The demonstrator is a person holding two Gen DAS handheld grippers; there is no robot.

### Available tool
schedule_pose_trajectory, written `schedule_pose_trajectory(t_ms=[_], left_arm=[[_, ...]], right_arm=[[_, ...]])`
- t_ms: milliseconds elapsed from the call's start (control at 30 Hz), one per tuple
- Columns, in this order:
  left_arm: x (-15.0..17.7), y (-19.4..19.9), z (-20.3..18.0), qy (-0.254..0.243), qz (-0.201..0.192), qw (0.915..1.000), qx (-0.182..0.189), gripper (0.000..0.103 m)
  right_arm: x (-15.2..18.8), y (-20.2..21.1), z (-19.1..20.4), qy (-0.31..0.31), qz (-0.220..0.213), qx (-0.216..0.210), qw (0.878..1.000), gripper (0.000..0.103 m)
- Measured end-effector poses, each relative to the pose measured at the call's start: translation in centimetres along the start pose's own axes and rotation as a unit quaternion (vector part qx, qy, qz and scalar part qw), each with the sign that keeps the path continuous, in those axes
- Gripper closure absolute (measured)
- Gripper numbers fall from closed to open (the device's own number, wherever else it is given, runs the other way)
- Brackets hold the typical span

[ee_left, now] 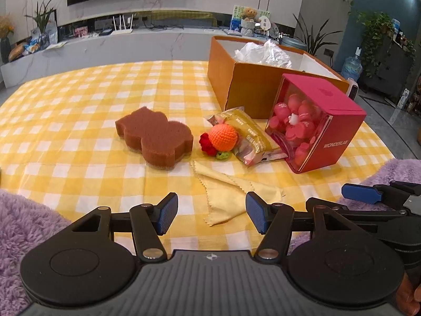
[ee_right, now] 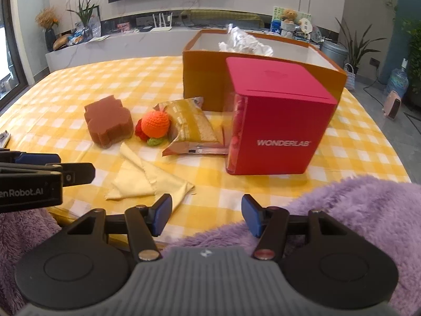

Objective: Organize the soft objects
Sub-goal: 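Lower the right gripper onto the yellow cleaning cloth and close it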

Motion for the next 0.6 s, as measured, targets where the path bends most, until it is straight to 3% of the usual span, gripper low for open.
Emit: schedule_pose_trajectory(t_ms=[133,400,600], left_arm=[[-0.2,-0.4,0.5,0.006,-0.003,1.0,-0.007,0.033],[-1.3,-0.8,0.7,0.002,-0.015,0.9997,-0.021,0.036],[-2.2,-1.9,2.3,0.041,-0.008,0.9988,-0.025,0.036]], right_arm=[[-0.2,-0.7,0.3,0.012,0.002,0.011,1.0,0.045],[-1.7,-2.3,1.0,0.014,-0.021,-0.021,0.999,0.045],[-3.4,-4.8,1.2,0.029,-0.015,-0.013,0.999,0.045]])
Point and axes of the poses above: each gripper's, at about its wrist camera, not at the fingertips, and y roughly against the way its jaws point, z to its left, x to its underside, the point moved 10 cm from there along -y, roughly the way its jaws point, and after that the axes turned 13 degrees about y, right-handed, at the moved point
